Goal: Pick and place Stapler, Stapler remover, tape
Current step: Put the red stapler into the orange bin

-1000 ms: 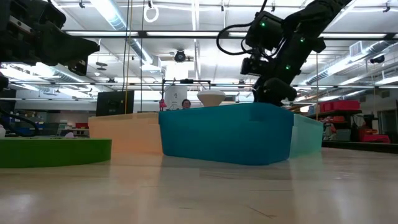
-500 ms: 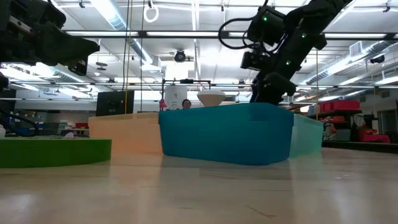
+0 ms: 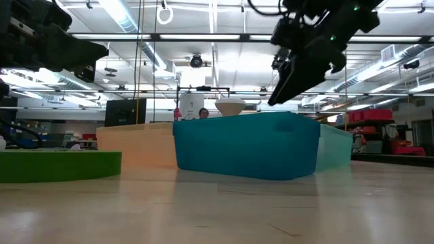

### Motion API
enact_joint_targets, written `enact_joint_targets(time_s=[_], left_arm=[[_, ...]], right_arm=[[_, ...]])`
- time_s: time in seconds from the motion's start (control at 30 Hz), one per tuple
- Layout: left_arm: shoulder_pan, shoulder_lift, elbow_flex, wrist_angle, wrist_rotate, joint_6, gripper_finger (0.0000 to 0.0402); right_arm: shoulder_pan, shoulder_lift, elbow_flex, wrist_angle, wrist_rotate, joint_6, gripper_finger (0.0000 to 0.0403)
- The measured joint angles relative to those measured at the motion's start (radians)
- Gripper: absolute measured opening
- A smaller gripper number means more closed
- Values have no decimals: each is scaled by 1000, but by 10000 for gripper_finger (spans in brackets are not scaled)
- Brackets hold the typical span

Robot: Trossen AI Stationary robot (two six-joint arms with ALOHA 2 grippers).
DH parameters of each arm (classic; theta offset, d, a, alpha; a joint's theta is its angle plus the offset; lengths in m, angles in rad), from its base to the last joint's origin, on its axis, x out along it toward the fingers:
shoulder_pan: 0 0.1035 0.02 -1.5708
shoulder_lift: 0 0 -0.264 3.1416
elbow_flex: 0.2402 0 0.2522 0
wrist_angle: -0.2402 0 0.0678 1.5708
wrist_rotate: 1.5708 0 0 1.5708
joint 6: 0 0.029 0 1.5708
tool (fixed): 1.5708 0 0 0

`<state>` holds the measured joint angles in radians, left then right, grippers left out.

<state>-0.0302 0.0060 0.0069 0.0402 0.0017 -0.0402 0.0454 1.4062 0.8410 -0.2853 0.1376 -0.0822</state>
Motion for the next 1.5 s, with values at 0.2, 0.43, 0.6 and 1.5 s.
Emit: enact_joint_targets(time_s=[0.2,0.43,0.6,1.5], left_arm=[[0,0,0,0,0,0,32],[0,0,0,0,0,0,32],[0,0,0,0,0,0,32],[0,0,0,0,0,0,32]], right_arm=[[121,-13,0,1,0,74,237],[255,-13,0,1,0,101,237],[320,-13,0,1,0,111,237],[549,-101,0,-385,-71,-726,237]])
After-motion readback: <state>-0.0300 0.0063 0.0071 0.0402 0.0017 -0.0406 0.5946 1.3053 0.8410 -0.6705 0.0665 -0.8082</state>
